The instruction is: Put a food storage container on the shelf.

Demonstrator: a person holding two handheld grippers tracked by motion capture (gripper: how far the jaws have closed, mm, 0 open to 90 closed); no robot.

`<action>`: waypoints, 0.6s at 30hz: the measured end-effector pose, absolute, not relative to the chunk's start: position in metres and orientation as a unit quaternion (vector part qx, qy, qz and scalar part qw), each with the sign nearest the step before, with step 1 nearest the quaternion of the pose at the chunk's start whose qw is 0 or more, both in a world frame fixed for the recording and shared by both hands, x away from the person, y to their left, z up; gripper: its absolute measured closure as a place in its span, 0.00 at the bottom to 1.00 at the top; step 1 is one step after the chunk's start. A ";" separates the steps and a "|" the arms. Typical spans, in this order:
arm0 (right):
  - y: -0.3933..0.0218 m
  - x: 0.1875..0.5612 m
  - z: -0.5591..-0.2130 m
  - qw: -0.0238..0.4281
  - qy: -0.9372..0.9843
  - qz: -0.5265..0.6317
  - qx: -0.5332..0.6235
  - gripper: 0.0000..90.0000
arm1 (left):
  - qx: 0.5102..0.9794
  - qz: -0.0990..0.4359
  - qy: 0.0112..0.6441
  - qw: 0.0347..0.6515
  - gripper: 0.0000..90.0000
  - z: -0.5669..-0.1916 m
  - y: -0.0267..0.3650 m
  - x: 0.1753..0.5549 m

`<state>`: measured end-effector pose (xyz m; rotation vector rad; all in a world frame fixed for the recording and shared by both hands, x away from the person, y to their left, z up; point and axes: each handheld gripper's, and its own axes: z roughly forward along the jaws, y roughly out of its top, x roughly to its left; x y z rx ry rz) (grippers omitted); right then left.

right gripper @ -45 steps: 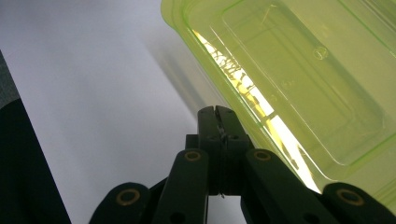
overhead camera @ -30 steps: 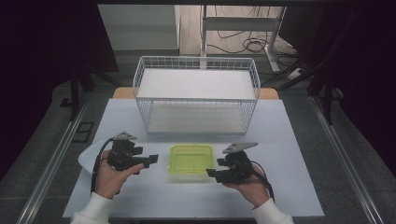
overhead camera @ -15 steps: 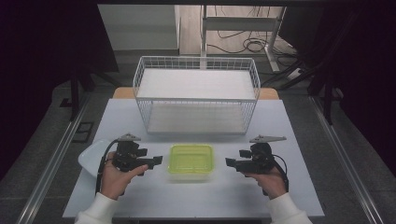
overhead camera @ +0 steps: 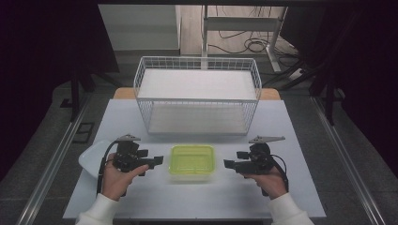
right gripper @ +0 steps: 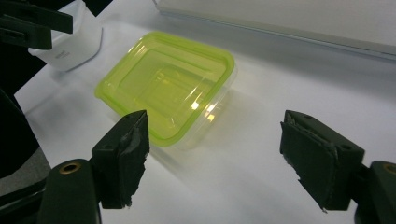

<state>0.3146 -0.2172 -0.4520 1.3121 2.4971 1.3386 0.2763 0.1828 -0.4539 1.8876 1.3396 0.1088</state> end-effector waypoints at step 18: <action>-0.202 0.326 -0.462 -0.012 0.792 0.420 0.442 0.37 | 0.743 0.003 0.537 0.399 0.28 -0.468 0.165 0.285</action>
